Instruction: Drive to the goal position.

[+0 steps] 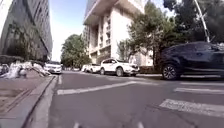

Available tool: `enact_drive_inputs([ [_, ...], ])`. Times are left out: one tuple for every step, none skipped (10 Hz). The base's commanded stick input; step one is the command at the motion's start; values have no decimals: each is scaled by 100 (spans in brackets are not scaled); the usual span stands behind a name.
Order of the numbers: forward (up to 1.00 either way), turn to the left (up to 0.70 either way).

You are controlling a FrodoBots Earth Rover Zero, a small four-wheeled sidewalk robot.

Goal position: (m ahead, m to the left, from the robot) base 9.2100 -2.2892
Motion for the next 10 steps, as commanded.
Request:
enact_drive_inputs([
  [45,0],
  [45,0],
  [45,0],
  [45,0],
  [45,0],
  [45,0],
  [51,0],
  [64,0],
  [70,0],
  [70,0],
])
